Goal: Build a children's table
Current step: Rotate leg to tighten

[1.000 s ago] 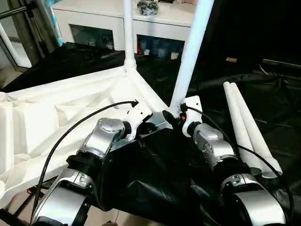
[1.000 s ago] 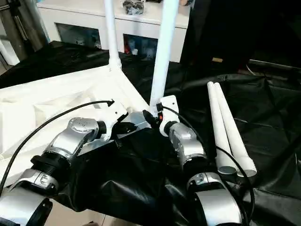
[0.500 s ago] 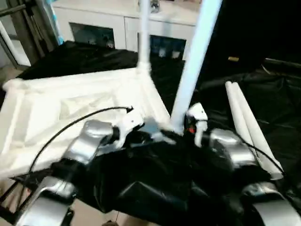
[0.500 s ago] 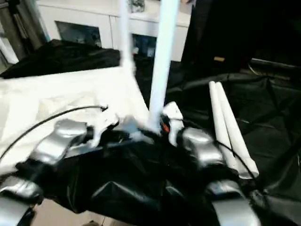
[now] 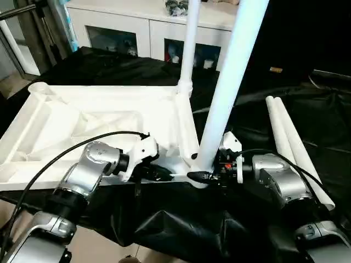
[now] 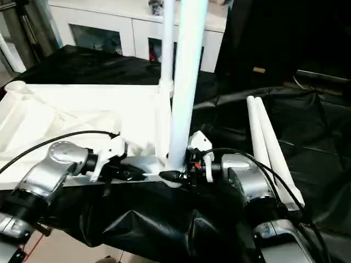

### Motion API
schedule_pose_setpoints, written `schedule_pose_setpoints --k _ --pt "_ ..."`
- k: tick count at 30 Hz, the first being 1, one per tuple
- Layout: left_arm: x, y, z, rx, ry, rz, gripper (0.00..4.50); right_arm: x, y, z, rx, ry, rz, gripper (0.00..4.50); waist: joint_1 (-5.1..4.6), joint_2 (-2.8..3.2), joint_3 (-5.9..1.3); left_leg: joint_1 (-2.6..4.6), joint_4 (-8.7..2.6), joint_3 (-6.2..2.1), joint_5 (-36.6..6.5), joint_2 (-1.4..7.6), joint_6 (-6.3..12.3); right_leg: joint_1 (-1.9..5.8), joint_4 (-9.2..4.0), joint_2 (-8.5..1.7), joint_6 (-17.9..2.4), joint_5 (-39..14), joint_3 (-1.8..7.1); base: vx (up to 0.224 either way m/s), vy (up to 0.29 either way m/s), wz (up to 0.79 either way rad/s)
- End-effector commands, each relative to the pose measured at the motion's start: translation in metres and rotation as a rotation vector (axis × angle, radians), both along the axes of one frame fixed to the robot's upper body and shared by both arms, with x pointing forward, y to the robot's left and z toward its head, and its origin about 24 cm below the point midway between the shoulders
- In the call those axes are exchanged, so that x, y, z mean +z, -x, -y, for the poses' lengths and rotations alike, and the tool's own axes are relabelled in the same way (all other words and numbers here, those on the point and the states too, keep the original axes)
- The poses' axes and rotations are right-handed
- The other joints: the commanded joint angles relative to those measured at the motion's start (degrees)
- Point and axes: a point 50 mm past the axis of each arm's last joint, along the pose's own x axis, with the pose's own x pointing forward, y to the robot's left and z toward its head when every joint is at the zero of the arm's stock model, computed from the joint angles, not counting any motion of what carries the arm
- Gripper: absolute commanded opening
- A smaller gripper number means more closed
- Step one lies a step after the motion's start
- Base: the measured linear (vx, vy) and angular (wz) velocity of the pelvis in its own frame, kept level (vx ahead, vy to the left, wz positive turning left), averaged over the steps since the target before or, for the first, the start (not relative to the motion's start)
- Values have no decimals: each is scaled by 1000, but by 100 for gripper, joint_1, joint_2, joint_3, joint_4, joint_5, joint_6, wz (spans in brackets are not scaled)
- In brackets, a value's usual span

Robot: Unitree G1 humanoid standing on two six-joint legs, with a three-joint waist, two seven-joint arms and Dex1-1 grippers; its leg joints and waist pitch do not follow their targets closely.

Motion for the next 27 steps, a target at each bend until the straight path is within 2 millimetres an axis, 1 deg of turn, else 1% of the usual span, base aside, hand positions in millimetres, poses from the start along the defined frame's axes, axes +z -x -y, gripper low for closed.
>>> schedule_pose_setpoints --k 1,3,4,5,6,7,8,9,10,11,12,14,15,16,17,18,19,21,22,24,25,26,27 --pt "-2 4 9 -41 32 -9 0 -2 3 -5 3 -6 -18 288 -3 -19 -332 4 -334 27 -758 127 318 312 -379 -394 -1270 -551 225 0 0 0" --pt "-2 2 11 -15 41 -5 0 -4 -1 -6 -60 -2 -11 286 -9 -19 -329 4 -338 25 -778 126 292 306 -383 -397 -1259 -607 226 0 0 0" --pt "-2 -2 13 28 36 15 0 -9 -7 -6 -152 21 11 283 -30 -17 -318 7 -349 24 -881 123 235 286 -407 -407 -1218 -812 231 0 0 0" --pt "-3 -3 13 38 35 20 0 -10 -8 -6 -173 26 16 281 -30 -17 -318 7 -349 24 -881 123 235 286 -407 -407 -1218 -812 231 0 0 0" --pt "-3 -6 15 69 27 29 0 -12 -12 -7 -231 37 25 280 -60 -16 -297 -1 -378 5 -1037 110 103 291 -453 -423 -1111 -1272 229 0 0 0" --pt "-4 -12 18 134 27 51 0 -19 -18 -8 -351 61 18 280 -89 -11 -294 5 -387 1 -1094 112 45 276 -464 -424 -1080 -1415 234 0 0 0" --pt "-4 -16 21 176 27 63 0 -23 -21 -8 -427 78 9 279 -114 -11 -288 45 -388 0 -1202 98 -36 255 -500 -421 -1013 -1700 239 0 0 0" --pt "-5 -22 25 246 27 75 0 -28 -25 -11 -520 82 -14 279 -129 -18 -295 50 -385 -4 -1212 92 -51 259 -508 -424 -994 -1770 242 0 0 0" --pt "-5 -25 28 283 28 83 0 -31 -26 -14 -572 71 -34 278 -155 -16 -293 20 -399 -19 -1170 100 -82 278 -506 -431 -955 -1816 243 0 0 0" --pt "-5 -27 30 302 27 86 0 -33 -27 -17 -602 62 -47 278 -150 -11 -293 28 -392 -13 -1178 92 -84 263 -518 -425 -928 -1846 246 0 0 0" --pt "-8 -32 35 366 6 100 0 -38 -29 -28 -699 57 -77 278 -147 -21 -302 29 -386 -10 -1175 95 -46 259 -512 -422 -912 -1785 253 0 0 0" --pt "-9 -35 41 413 -5 108 0 -42 -30 -36 -761 85 -76 278 -144 -9 -295 38 -395 -11 -1196 97 -57 240 -523 -423 -895 -1788 254 0 0 0" --pt "-10 -36 43 428 -5 107 0 -43 -30 -39 -780 102 -69 278 -151 -5 -300 36 -396 -14 -1213 99 -68 243 -517 -422 -904 -1779 250 0 0 0" --pt "-10 -37 48 446 0 113 0 -44 -31 -42 -801 121 -58 278 -151 -28 -297 29 -395 -11 -1236 98 -68 242 -522 -417 -890 -1756 246 0 0 0" --pt "-10 -38 49 450 2 114 0 -44 -31 -44 -806 124 -55 278 -152 -17 -297 24 -395 -12 -1250 96 -64 242 -520 -423 -892 -1751 250 0 0 0" --pt "-9 -36 55 430 14 108 0 -41 -33 -48 -782 91 -49 278 -150 -14 -294 21 -398 -13 -1289 92 -43 243 -529 -421 -864 -1784 250 0 0 0" --pt "-9 -36 55 430 14 108 0 -41 -33 -48 -782 91 -49 312 -152 -14 -301 18 -395 -13 -1326 92 -27 244 -530 -428 -866 -1803 249 0 0 0" --pt "-10 -35 58 407 18 103 0 -38 -34 -50 -761 71 -38 346 -150 -13 -297 10 -405 -18 -1360 97 15 245 -535 -421 -850 -1779 249 0 0 0" --pt "-10 -34 58 392 16 105 0 -37 -35 -49 -756 68 -30 349 -152 -34 -297 10 -404 -14 -1353 97 25 243 -534 -416 -850 -1765 248 0 0 0" --pt "-10 -31 55 357 20 107 0 -32 -38 -42 -726 70 13 368 -147 -20 -303 0 -401 -17 -1304 100 49 254 -518 -422 -875 -1665 250 0 0 0" --pt "-10 -31 55 349 22 109 0 -31 -38 -41 -721 72 21 380 -139 -28 -315 0 -390 -10 -1227 100 79 261 -507 -423 -903 -1523 251 0 0 0" --pt "-10 -29 53 332 23 100 0 -30 -38 -39 -685 57 14 380 -139 -28 -315 0 -390 -10 -1227 100 79 261 -507 -423 -903 -1523 251 0 0 0" --pt "-10 -25 51 281 38 97 0 -27 -36 -36 -606 40 16 394 -136 3 -316 -11 -387 -13 -1198 101 147 282 -494 -421 -963 -1388 247 0 0 0"
